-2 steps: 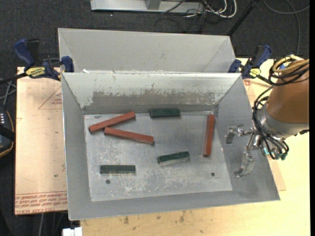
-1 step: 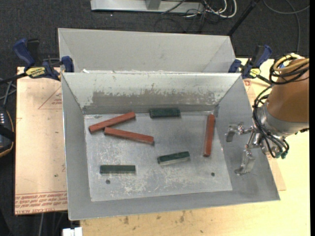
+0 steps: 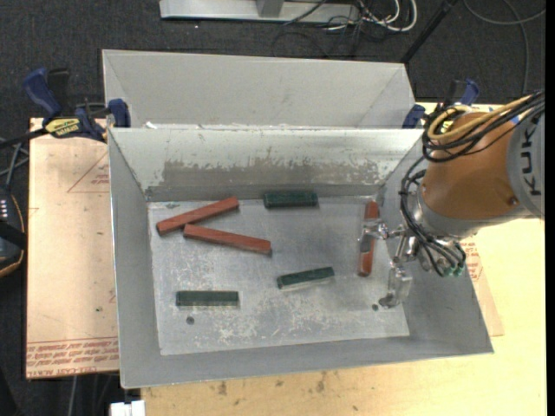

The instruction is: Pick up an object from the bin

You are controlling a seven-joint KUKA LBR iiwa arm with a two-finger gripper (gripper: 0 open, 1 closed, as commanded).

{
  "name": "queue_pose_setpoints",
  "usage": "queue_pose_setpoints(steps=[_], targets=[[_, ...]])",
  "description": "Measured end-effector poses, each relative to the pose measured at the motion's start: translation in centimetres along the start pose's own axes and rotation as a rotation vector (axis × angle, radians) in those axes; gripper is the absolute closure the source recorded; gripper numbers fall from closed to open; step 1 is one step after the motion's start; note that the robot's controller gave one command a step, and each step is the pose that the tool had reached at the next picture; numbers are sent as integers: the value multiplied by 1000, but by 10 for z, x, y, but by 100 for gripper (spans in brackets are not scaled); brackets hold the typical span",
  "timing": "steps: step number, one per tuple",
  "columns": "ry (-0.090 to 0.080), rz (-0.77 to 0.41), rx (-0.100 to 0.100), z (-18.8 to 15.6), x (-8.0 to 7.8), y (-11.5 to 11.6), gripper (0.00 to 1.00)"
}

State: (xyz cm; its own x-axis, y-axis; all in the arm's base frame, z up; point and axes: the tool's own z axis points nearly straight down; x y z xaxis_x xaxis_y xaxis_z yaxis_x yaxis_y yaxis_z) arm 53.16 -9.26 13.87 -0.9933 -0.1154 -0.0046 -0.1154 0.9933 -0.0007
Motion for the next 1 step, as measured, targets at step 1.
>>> queue_pose_setpoints(steps=[1], targets=[[-3, 42, -2, -21, -46, 56, 0]])
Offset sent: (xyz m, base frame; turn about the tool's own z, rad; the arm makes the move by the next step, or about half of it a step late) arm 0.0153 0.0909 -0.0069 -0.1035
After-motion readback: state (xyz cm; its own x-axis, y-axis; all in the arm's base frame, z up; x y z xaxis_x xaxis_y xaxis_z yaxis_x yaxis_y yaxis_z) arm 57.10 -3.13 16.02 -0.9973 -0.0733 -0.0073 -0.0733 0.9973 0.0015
